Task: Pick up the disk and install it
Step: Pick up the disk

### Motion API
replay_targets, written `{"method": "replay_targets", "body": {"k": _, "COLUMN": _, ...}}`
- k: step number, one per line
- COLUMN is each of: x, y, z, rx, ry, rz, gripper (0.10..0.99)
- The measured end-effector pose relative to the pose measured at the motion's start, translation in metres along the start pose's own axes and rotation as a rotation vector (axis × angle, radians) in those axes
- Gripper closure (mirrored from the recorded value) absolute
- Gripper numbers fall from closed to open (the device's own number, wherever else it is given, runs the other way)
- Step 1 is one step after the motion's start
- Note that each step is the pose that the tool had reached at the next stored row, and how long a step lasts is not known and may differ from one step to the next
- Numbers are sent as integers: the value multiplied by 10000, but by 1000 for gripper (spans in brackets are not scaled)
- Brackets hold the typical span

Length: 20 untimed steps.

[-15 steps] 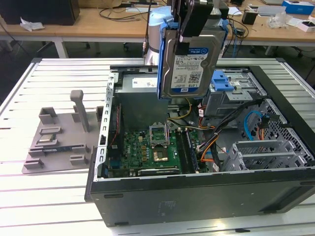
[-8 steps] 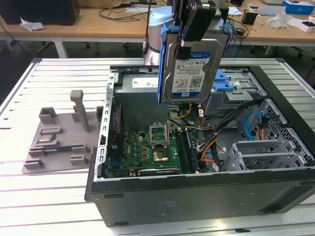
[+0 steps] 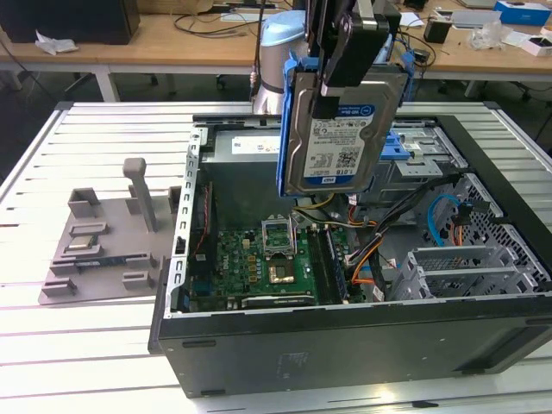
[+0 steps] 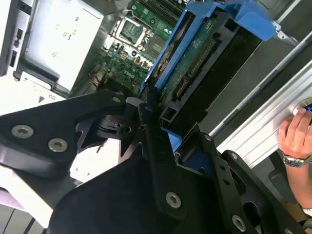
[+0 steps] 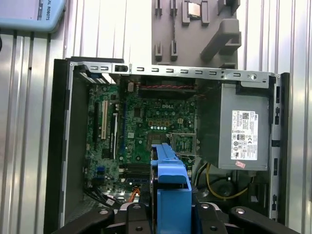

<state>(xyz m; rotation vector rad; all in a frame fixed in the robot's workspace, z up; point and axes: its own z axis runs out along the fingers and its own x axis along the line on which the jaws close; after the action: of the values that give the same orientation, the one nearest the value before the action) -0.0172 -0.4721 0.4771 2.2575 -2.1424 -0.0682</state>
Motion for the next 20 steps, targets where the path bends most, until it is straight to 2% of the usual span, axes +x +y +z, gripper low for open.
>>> {"method": "replay_targets", "body": {"k": 9, "x": 216, "y": 11, "z": 4, "rx": 0, "ry": 0, "rz": -1, "gripper": 718}}
{"method": "replay_targets", "body": {"k": 20, "x": 425, "y": 21, "z": 13, "rx": 0, "ry": 0, "rz": 0, "gripper": 718}}
